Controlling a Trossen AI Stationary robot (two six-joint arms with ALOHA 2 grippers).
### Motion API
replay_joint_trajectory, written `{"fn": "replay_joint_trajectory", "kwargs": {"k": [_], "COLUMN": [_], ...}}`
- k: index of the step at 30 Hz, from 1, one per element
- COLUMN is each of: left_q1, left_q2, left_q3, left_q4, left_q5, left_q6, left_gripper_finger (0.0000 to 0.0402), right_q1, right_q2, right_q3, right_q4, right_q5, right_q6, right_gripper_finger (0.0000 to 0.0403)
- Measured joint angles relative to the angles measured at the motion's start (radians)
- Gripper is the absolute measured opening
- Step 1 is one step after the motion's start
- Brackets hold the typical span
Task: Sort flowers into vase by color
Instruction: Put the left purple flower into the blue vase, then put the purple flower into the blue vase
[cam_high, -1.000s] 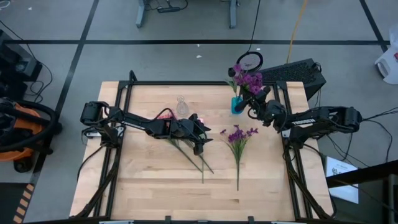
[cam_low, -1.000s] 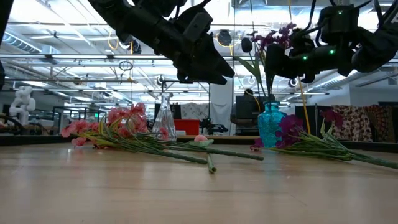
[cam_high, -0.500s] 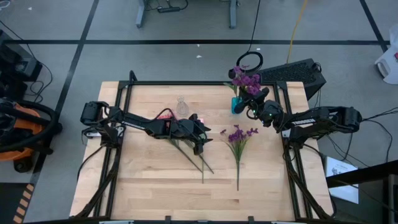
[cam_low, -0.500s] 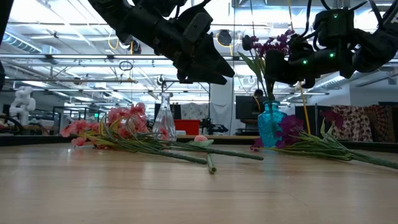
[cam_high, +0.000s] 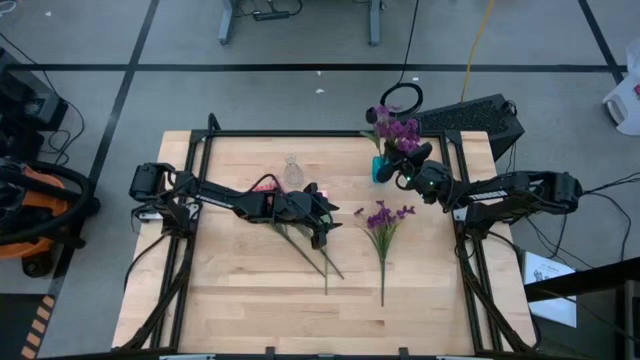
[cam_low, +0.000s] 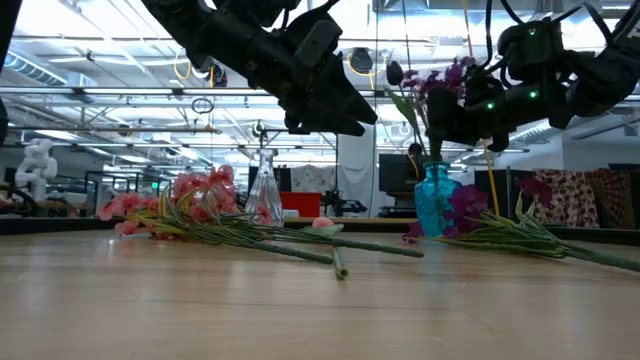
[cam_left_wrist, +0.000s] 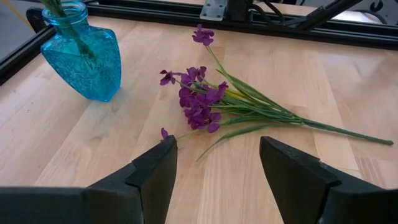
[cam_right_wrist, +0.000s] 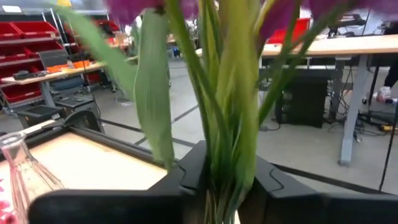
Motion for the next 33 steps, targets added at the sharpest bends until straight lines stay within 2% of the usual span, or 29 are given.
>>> {"fn": "replay_joint_trajectory", "kwargs": {"k": [18, 27, 33], "left_q1": [0.0, 0.0, 0.0], "left_q2": [0.0, 0.0, 0.0], "left_q3": [0.0, 0.0, 0.0], "left_q4": [-0.014, -0.018, -0.018], "left_q5": [0.0, 0.0, 0.0], "left_q6": [0.001, 0.003, 0.003], "left_gripper_finger": [0.0235, 0.0235, 0.0235], "right_q1": [0.0, 0.001, 0.002], "right_q2": [-0.016, -0.106, -0.204], "right_q3": [0.0, 0.0, 0.0], "right_q4": [-0.085, -0.192, -0.342], "right_q5": [0.0, 0.002, -0.003], "right_q6": [0.047, 0.073, 0.127], "right_gripper_finger": [0.0195, 0.0239, 0.0257]}}
